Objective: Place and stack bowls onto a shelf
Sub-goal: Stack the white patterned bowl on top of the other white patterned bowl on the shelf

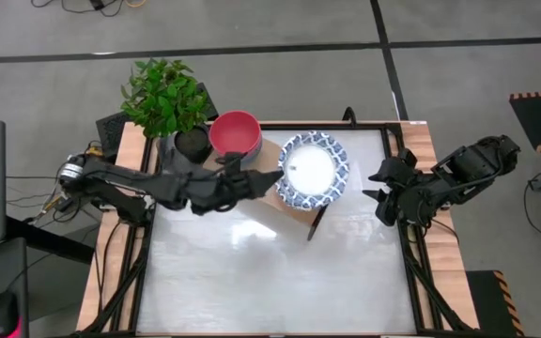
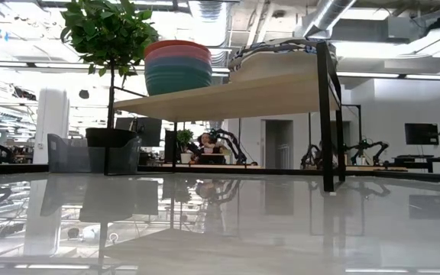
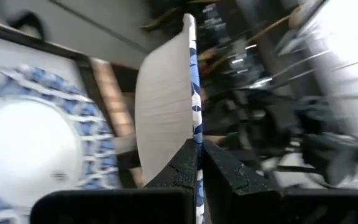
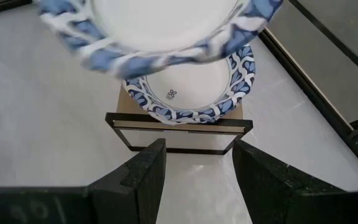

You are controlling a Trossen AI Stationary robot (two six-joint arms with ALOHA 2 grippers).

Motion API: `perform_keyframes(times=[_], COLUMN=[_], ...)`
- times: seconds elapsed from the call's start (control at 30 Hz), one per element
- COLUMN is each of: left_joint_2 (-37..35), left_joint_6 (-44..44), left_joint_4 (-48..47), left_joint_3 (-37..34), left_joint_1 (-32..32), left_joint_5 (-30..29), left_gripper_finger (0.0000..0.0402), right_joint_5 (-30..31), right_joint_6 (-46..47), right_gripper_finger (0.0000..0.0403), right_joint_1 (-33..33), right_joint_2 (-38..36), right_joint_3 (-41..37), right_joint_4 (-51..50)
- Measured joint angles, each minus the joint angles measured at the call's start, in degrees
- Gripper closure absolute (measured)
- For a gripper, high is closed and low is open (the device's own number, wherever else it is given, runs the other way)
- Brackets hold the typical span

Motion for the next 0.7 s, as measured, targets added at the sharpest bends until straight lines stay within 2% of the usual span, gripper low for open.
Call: perform_keyframes(times=[0.1, 0.2, 0.47, 0.7], left_joint_2=[-0.7, -0.7, -0.6, 2.3], left_joint_6=[-0.1, -0.9, -2.8, -6.5], left_joint_4=[18.6, 27.6, 24.0, 20.5], left_joint_3=[-10.2, -15.4, -16.1, -16.1], left_joint_1=[-0.4, -0.4, -0.4, 0.8], left_joint_5=[0.3, -0.5, -2.6, -1.1], left_gripper_finger=[0.0401, 0.0401, 0.0401, 0.0401], right_joint_5=[0.0, 0.0, 1.0, 2.1], right_joint_6=[0.0, 0.0, 1.0, 1.8], right_gripper_finger=[0.0192, 0.0192, 0.0192, 0.0192], right_joint_1=[0.0, 0.0, 0.0, 0.0], right_joint_2=[0.0, 0.0, 0.0, 0.0], right_joint_3=[0.0, 0.0, 0.0, 0.0], right_joint_4=[0.0, 0.0, 0.0, 0.0])
